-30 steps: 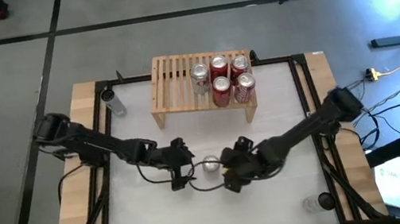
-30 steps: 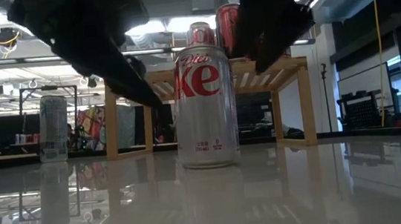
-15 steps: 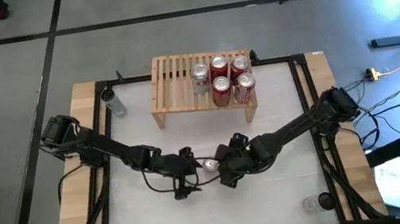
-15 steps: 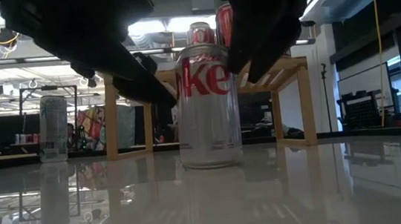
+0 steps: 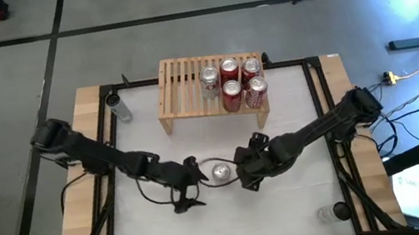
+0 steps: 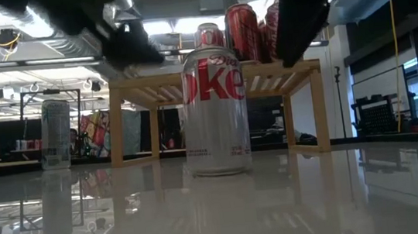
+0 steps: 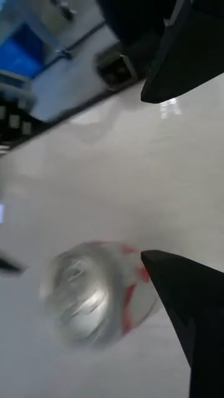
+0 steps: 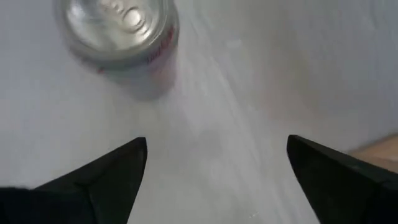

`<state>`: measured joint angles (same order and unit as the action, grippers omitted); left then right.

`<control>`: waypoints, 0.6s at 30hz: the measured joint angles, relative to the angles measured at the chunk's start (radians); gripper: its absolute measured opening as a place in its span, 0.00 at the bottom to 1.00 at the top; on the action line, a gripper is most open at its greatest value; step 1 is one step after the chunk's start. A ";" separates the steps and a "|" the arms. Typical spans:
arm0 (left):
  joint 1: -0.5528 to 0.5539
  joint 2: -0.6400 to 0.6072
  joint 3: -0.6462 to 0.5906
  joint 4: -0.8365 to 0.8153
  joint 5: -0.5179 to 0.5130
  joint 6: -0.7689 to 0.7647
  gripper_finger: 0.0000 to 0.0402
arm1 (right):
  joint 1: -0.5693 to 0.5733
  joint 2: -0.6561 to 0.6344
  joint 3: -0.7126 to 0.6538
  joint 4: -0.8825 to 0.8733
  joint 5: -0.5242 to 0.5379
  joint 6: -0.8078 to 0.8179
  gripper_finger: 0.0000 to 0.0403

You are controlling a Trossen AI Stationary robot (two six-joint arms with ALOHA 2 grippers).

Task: Place canned beverage on shelf
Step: Put the silver soda can on the shelf aligned with the other silver soda can

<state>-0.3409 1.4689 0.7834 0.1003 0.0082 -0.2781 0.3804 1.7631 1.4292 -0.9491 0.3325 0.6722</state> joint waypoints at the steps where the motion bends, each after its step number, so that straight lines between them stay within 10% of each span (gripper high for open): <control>1: 0.004 -0.029 0.000 -0.008 -0.005 -0.001 0.99 | 0.007 -0.011 0.000 0.001 0.000 0.000 0.93; 7: 0.090 -0.108 0.001 0.056 -0.070 0.027 0.99 | 0.042 -0.034 0.000 0.009 0.025 0.001 0.93; 18: 0.163 0.123 0.000 0.256 0.035 0.127 0.99 | 0.075 -0.041 0.000 0.002 0.023 0.053 0.93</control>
<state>-0.1779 1.5918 0.7830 0.3562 0.0434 -0.1513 0.4558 1.7226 1.4288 -0.9470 0.3558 0.7251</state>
